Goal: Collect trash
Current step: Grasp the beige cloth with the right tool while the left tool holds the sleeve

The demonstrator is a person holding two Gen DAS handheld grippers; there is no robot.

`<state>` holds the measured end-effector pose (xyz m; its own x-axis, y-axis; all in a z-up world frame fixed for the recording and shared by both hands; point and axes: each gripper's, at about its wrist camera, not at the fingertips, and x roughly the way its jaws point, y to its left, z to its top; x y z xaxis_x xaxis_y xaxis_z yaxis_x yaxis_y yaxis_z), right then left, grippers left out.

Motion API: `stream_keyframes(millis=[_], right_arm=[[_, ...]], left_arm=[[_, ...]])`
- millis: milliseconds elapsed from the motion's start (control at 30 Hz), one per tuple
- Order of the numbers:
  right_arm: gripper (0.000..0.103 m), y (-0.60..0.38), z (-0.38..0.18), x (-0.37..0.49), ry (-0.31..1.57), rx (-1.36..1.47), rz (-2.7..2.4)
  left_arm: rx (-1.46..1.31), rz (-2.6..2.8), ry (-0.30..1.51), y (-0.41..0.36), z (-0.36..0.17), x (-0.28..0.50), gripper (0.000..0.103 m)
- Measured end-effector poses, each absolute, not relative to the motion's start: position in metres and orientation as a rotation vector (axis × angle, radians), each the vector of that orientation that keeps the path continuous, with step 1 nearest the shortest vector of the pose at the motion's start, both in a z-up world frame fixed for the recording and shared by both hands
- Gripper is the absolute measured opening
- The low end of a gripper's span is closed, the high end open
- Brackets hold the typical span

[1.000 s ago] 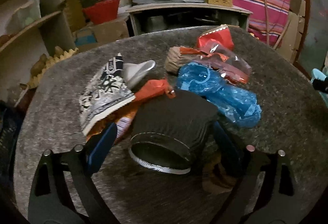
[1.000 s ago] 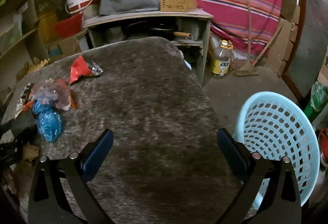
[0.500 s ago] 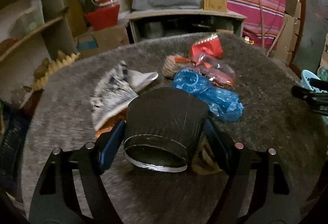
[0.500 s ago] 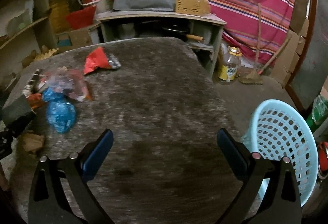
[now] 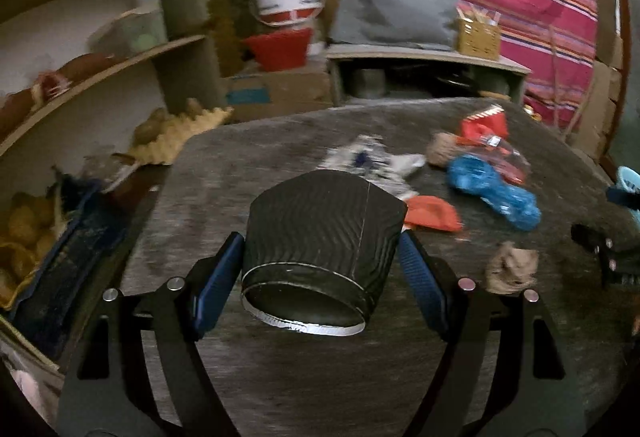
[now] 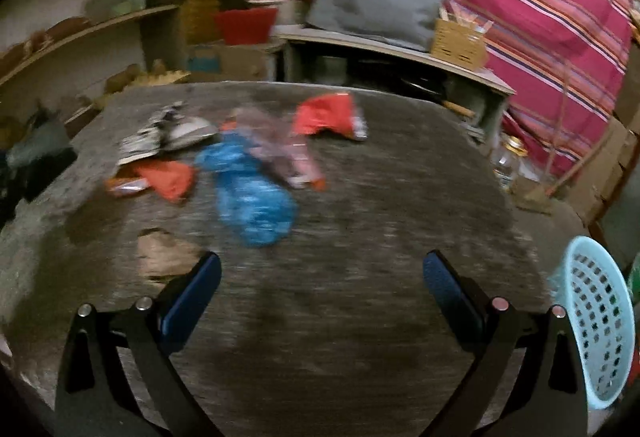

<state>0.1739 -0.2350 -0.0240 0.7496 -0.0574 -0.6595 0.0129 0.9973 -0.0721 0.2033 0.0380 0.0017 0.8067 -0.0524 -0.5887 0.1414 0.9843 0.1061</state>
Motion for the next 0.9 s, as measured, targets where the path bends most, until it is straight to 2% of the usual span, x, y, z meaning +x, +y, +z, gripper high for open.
stream_keyframes(millis=[433, 533, 600, 633, 733, 900], right_arm=[[0.096, -0.165, -0.046, 0.196, 0.758, -0.033, 0.062], [0.071, -0.158, -0.054, 0.2, 0.791, -0.051, 0.083], [0.062, -0.157, -0.057, 0.202, 0.809, -0.045, 0.116], [0.054, -0.156, -0.058, 0.202, 0.813, -0.043, 0.135], [0.048, -0.157, -0.056, 0.201, 0.815, -0.039, 0.171], [0.047, -0.17, -0.045, 0.197, 0.773, -0.041, 0.168]], left_arm=[[0.088, 0.033, 0.631, 0.11, -0.013, 0.201, 0.077], [0.085, 0.039, 0.628, 0.115, -0.014, 0.201, 0.077], [0.083, 0.04, 0.626, 0.116, -0.013, 0.202, 0.077], [0.081, 0.039, 0.627, 0.116, -0.013, 0.203, 0.077], [0.078, 0.031, 0.623, 0.109, -0.011, 0.206, 0.077], [0.082, 0.003, 0.601, 0.086, -0.003, 0.206, 0.077]])
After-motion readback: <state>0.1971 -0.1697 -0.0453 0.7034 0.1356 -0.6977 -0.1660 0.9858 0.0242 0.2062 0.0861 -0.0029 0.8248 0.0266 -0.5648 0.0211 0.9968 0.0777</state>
